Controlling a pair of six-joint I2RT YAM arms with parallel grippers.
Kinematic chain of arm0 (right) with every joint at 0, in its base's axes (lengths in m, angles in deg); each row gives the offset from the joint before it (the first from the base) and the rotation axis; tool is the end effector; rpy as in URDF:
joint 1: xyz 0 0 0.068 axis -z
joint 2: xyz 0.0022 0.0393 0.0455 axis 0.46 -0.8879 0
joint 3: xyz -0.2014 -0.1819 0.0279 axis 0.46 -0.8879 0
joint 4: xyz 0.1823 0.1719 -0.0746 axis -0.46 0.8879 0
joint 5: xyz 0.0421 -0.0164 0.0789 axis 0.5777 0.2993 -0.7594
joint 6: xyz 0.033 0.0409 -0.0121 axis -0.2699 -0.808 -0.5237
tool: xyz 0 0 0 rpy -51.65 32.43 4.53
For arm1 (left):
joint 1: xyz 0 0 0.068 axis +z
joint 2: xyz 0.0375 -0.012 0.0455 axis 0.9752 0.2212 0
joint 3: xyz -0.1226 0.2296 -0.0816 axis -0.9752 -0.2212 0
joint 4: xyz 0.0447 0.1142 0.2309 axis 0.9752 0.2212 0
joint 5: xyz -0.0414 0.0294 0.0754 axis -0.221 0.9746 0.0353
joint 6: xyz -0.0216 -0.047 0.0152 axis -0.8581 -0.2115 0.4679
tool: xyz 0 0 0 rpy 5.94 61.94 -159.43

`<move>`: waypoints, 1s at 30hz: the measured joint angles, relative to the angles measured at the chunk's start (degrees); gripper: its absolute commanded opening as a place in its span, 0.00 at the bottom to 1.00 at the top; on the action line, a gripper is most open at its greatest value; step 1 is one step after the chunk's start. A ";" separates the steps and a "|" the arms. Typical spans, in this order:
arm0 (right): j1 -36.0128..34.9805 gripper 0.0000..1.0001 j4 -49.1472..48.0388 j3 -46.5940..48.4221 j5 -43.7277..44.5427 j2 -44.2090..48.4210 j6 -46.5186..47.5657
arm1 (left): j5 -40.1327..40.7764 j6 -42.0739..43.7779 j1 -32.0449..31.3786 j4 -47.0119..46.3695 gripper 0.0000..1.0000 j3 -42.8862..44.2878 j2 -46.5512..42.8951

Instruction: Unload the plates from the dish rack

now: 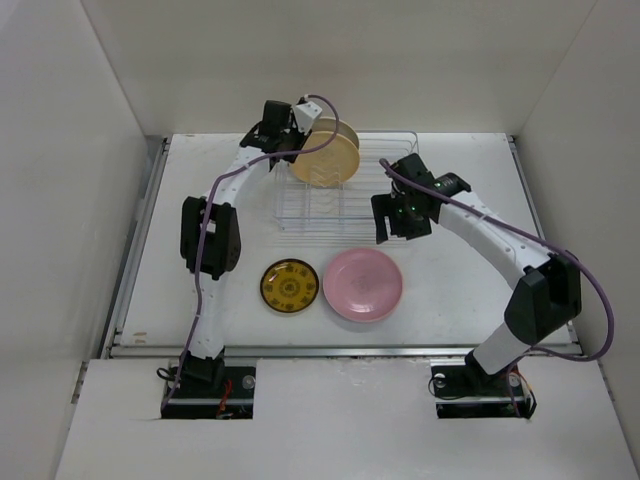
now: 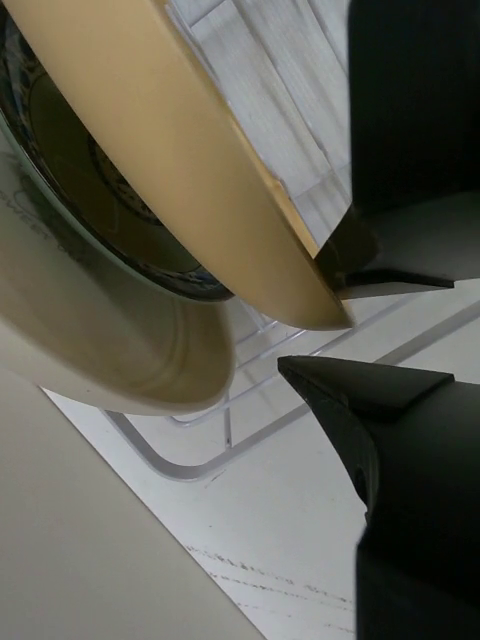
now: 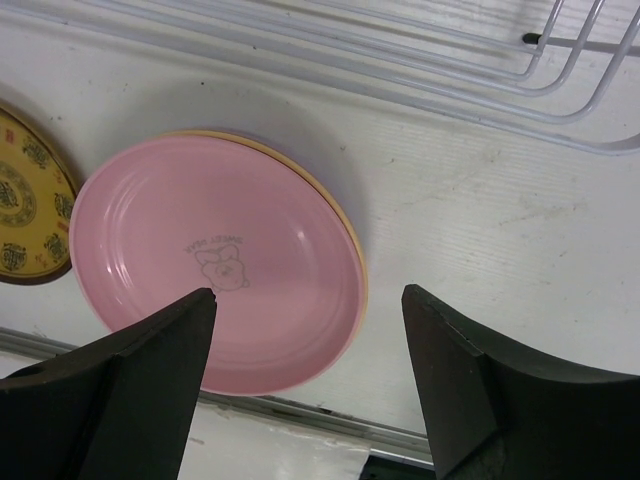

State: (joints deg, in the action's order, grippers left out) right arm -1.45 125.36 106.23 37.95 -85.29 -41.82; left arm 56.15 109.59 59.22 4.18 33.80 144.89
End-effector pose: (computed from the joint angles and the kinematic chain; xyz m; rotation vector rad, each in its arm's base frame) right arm 0.2864 0.1564 0.2955 -0.2519 2.6917 0.2150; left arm 0.5007 -0.1664 0.2860 0.8095 1.8774 -0.0293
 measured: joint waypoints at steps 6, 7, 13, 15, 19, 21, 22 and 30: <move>0.00 0.81 0.24 0.72 0.04 -1.36 0.00 | 0.00 -0.31 -0.33 0.02 0.16 0.02 0.22; 0.00 0.81 0.22 0.83 0.04 -1.40 0.00 | 0.02 -0.42 -0.37 0.09 0.16 0.02 0.22; 0.00 0.81 0.22 1.14 0.00 -1.42 0.00 | 0.44 -1.09 -0.37 0.61 0.30 0.02 0.17; 0.00 0.81 0.24 1.14 0.00 -1.42 0.00 | 0.59 -1.33 -0.37 0.87 0.30 0.02 -0.02; 0.00 0.81 0.24 1.14 0.00 -1.42 -0.02 | 0.63 -1.62 -0.35 1.14 0.19 0.02 -0.44; 0.00 0.81 0.24 1.14 0.00 -1.42 0.00 | 0.48 -1.84 -0.37 1.38 0.07 0.02 -0.55; 0.00 0.81 0.24 1.14 0.00 -1.42 0.00 | 0.66 -1.55 -0.37 1.60 0.03 0.02 -0.57; 0.00 0.81 0.24 1.07 0.00 -1.40 0.00 | 0.70 -1.57 -0.15 1.68 0.00 0.02 -0.63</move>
State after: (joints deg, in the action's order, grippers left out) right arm -1.45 125.60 107.30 37.95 -86.69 -41.82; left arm 56.85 108.02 59.07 5.86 33.83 144.25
